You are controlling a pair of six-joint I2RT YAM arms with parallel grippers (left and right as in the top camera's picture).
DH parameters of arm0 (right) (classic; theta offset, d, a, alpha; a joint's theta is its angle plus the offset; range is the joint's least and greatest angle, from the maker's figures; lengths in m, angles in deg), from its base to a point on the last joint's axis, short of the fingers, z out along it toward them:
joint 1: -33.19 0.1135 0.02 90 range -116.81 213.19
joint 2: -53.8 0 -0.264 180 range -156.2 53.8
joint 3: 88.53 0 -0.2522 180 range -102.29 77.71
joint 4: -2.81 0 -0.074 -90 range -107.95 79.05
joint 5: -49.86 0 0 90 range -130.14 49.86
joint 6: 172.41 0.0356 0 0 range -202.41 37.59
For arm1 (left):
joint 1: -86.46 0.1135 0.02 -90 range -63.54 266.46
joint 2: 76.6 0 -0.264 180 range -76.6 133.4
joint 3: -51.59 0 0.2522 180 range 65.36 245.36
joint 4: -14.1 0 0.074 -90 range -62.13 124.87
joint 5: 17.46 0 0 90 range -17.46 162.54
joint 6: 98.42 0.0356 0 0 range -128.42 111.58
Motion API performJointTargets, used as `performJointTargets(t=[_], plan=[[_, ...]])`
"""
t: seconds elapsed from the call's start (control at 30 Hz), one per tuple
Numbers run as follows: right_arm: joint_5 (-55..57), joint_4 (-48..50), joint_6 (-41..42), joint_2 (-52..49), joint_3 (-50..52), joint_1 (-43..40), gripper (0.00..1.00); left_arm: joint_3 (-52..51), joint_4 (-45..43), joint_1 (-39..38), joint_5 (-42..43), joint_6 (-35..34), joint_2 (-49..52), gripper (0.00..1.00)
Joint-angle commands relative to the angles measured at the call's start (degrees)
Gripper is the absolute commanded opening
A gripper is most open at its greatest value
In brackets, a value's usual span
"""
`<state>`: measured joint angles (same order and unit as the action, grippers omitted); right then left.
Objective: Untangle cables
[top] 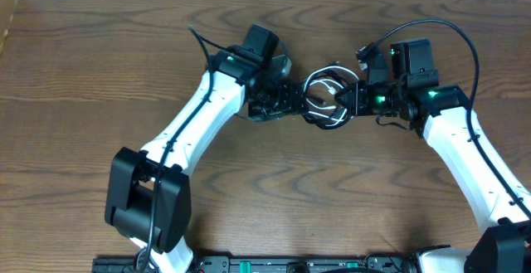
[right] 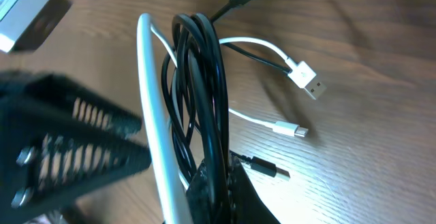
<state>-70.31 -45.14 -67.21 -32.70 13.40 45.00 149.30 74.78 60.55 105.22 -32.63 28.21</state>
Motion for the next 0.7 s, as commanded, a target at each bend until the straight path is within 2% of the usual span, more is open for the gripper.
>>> performJointTargets(t=[0.0, 0.23, 0.53, 0.67], plan=[[3.96, -0.15, 4.72, 1.42, -0.07, 0.24, 0.01, 0.66, 0.11, -1.36, 1.18, -1.64, -0.37, 0.68], [6.91, -0.17, 14.21, 1.40, -0.07, 0.28, 0.01, 0.66, -3.30, -4.02, 0.66, -3.69, 0.85, 0.68], [8.66, -0.83, 26.93, 1.38, -0.07, 0.28, 0.01, 0.66, -10.51, -5.57, 0.33, -16.26, 4.66, 0.70], [8.63, -0.28, 29.92, 1.38, -0.07, 0.28, 0.01, 0.66, -12.11, -5.57, 0.35, -25.64, 4.98, 0.74]])
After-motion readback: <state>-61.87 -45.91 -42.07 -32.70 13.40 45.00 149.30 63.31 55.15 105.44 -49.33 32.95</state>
